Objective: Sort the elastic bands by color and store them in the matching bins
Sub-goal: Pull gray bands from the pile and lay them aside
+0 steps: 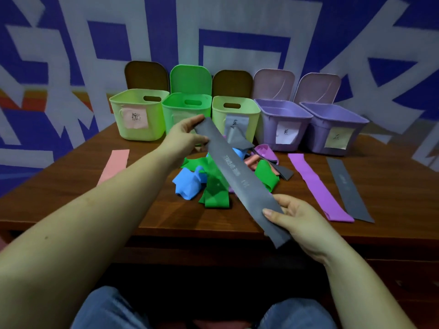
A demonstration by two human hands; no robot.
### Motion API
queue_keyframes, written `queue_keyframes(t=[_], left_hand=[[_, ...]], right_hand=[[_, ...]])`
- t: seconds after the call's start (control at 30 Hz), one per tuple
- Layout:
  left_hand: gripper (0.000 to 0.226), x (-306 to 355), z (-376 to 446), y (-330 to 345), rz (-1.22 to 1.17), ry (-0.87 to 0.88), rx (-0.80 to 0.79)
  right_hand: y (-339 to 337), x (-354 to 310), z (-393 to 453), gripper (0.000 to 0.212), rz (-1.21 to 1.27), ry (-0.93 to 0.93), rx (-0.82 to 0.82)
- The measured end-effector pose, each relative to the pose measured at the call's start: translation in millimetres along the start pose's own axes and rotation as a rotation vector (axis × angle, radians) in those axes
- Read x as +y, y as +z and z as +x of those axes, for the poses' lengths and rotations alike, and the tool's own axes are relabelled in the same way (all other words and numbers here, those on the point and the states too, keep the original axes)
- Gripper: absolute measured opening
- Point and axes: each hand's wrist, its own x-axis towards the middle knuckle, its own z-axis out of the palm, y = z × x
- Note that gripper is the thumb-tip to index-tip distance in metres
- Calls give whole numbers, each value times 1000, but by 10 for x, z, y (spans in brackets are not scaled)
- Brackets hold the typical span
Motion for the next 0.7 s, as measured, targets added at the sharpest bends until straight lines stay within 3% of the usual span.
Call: queue_keyframes(t=[0.23,0.43,0.7], left_hand=[[76,124,300,527,168,102,-80],[82,126,590,1284,254,145,-225],[92,-311,1035,2339,331,100,-365]], right_hand=[[-471,-94,47,24,-145,-115,245],[-1047,-124,-16,45,-287,-163,432],[-1814,20,-82,35,-520,-127,586]])
